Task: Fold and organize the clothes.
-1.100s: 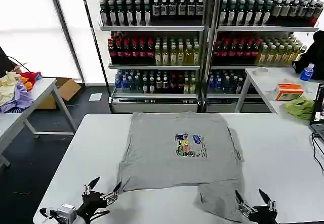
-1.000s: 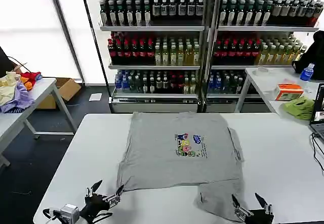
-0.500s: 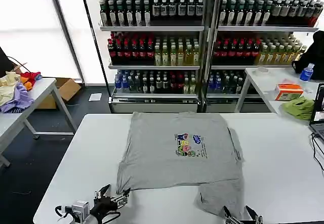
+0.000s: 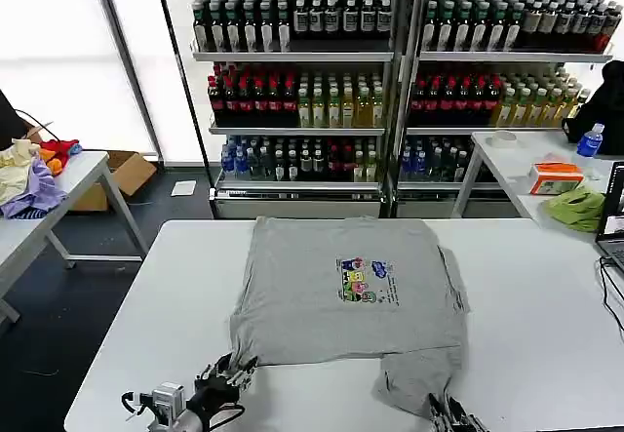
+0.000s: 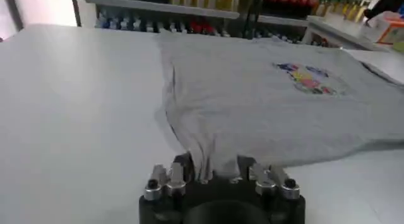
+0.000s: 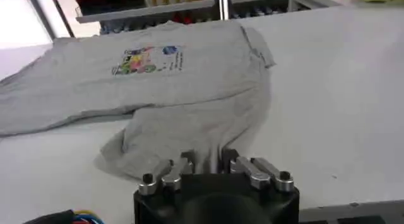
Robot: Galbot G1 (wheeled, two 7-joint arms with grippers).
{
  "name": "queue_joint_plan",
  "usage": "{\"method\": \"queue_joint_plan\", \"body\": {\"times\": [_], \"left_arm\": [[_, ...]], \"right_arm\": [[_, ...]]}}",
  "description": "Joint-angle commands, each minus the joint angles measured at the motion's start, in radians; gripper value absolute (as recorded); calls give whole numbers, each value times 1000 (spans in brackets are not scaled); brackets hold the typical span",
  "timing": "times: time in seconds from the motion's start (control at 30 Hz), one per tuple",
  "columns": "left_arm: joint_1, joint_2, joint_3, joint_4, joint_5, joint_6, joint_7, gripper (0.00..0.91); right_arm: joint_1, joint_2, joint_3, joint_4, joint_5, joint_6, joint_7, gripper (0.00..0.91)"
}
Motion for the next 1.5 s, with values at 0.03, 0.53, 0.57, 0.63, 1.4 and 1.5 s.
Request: {"method": "queue_joint_plan", "body": {"times": [0.03,0.53,0.57,0.63,1.4,1.5], "left_arm": [[-10,1,10,25,-7,-11,0,40],[70,-4,-66,-89,9,-24,-10,40],[98,-1,-73,-114,14,-23,-10,30],[139,-3,-85,-147,19,-17,-10,40],[159,31,-186,-240,120,17,42,40],[64,54,-170,-192,90,17,64,40]], "right_arm": [[-8,5,-24,-7,4,43,-15,0],[-132,-60,25,126,65,77,-30,0],[-147,-65,28,141,71,78,-28,0],[-213,-89,40,179,72,84,-28,0],[-133,-117,139,240,228,207,-55,0],[29,-106,142,205,281,183,-8,0]]}}
